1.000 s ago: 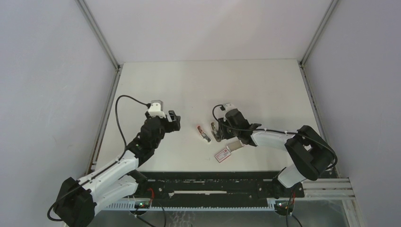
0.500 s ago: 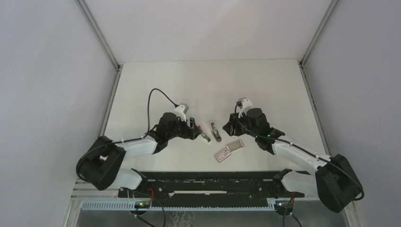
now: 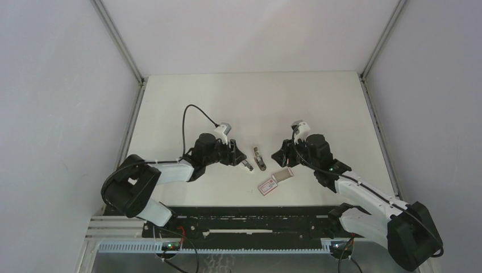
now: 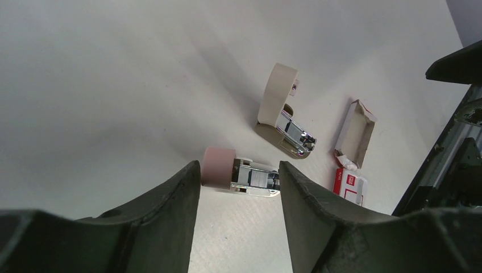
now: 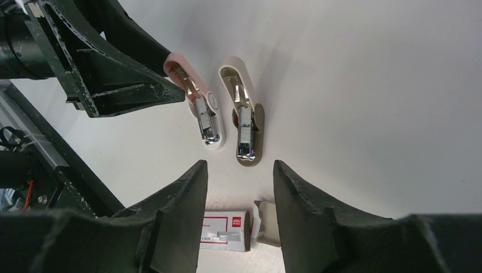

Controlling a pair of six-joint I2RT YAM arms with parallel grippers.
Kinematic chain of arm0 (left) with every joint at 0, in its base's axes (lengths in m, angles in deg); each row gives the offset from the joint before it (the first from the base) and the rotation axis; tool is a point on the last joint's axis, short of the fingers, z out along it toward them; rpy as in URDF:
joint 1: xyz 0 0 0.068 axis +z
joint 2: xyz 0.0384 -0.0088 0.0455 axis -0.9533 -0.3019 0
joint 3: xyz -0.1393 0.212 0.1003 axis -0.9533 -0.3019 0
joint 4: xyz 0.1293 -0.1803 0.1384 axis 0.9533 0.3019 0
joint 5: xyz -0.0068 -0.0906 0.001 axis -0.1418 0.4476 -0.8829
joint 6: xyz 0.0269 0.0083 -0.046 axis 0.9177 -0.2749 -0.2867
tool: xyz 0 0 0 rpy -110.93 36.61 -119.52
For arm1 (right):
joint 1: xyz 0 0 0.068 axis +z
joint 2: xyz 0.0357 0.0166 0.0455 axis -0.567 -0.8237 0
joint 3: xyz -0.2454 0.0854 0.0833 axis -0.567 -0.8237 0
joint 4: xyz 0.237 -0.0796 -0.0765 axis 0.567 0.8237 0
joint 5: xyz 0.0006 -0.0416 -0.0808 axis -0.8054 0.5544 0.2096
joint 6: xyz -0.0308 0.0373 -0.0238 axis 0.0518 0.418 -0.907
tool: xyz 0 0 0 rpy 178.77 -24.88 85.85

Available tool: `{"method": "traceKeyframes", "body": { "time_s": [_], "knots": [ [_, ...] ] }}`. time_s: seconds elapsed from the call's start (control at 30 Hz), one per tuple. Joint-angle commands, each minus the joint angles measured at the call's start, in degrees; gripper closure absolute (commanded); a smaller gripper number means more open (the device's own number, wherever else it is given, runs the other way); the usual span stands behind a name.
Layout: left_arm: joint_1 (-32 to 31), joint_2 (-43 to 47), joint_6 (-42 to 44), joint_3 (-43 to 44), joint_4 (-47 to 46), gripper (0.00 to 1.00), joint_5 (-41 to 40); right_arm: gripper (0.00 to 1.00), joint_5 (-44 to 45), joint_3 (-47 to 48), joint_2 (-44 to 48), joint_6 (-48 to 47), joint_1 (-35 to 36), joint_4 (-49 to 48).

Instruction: Load the staples into the stapler

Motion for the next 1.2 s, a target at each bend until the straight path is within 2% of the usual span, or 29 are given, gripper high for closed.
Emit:
{"method": "traceKeyframes", "body": {
  "time_s": [0.0, 0.5, 0.6, 0.83, 1.17],
  "knots": [
    [-0.3, 0.4, 0.3, 2.5, -3.2, 0.44, 0.0, 0.55, -1.7, -0.1, -0.3, -0.3, -0.5, -2.6],
    [-1.6, 1.0, 2.1, 2.9, -1.7, 0.78, -1.8, 0.45, -0.2, -2.4, 2.5, 0.2, -2.3, -4.4],
    [-4.3, 2.9, 6.3, 3.2, 2.1, 0.82, -8.3, 0.45, -1.1, -2.5, 2.6, 0.0, -2.5, -4.4],
    [-14.3, 6.1, 15.3, 5.1, 11.6, 0.84, -33.0, 0.45, -1.6, -2.6, 3.0, -0.3, -2.7, -3.9],
    [-25.7, -1.7, 21.6, 13.7, 21.1, 0.87, -51.7, 0.45, -0.3, -2.9, 5.2, -0.8, -2.9, -2.8]
  ]
}}
